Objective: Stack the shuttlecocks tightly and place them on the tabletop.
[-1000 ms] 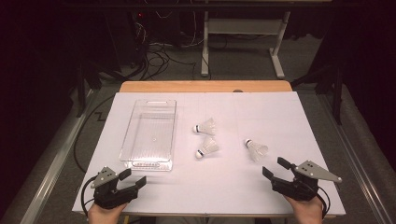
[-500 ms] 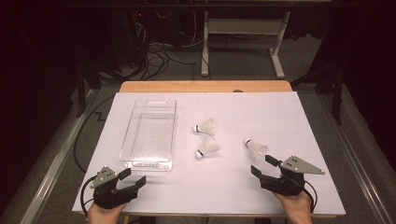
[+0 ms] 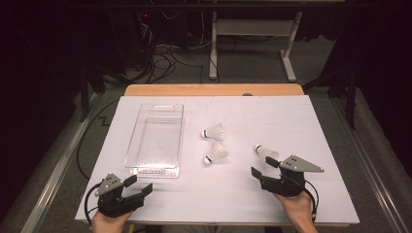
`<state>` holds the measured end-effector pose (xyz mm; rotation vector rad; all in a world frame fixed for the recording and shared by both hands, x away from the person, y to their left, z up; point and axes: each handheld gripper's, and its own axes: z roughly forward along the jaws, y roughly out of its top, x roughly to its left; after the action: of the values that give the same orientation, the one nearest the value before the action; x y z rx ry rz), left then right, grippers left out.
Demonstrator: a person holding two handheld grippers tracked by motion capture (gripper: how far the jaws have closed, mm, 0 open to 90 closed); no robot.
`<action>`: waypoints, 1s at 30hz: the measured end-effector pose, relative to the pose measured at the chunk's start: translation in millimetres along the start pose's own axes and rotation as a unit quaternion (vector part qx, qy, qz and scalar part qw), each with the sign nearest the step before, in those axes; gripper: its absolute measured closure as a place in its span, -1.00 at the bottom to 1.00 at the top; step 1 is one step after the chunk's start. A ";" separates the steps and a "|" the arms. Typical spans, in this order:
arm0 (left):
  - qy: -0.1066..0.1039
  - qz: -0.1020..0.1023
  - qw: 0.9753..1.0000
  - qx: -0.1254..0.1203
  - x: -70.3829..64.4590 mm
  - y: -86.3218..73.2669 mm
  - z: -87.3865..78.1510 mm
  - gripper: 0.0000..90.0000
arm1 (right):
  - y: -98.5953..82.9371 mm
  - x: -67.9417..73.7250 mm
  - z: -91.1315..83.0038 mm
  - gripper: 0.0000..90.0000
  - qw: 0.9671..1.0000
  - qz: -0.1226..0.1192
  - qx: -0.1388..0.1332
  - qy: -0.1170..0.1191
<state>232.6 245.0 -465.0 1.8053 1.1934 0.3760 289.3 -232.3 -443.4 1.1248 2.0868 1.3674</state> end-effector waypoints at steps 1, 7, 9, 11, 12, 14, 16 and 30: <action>0.000 0.000 1.000 0.000 0.0 0.0 0.0 -0.33 | 0.9 0.6 1.7 -0.28 1.000 0.000 0.000 0.002; 0.002 0.004 1.000 0.003 -0.8 -0.1 0.7 -0.33 | 3.6 2.7 8.7 -0.27 1.000 -0.001 0.002 0.007; 0.002 0.004 1.000 0.001 -0.9 -0.2 1.0 -0.33 | 4.2 2.9 10.4 -0.26 1.000 0.001 0.002 0.008; 0.001 0.004 1.000 0.000 -1.0 -0.2 0.9 -0.33 | 5.5 2.8 12.2 -0.25 1.000 -0.001 0.000 0.009; 0.001 0.004 1.000 0.001 -1.0 -0.2 1.0 -0.33 | 6.4 3.3 13.0 -0.25 1.000 0.001 0.001 0.010; 0.001 0.005 1.000 0.000 -1.1 -0.2 1.0 -0.33 | 8.4 3.8 14.9 -0.24 1.000 -0.003 0.001 0.011; 0.002 0.005 1.000 0.001 -1.1 -0.2 0.9 -0.33 | 10.5 5.0 16.9 -0.24 1.000 -0.005 0.001 0.013; 0.000 0.009 1.000 0.002 -2.6 -0.3 1.7 -0.32 | 20.2 12.3 41.1 -0.20 1.000 -0.011 0.010 0.026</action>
<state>232.4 242.0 -465.6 1.8210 1.1801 0.3847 318.6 -195.1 -442.3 1.0830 2.1469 1.3830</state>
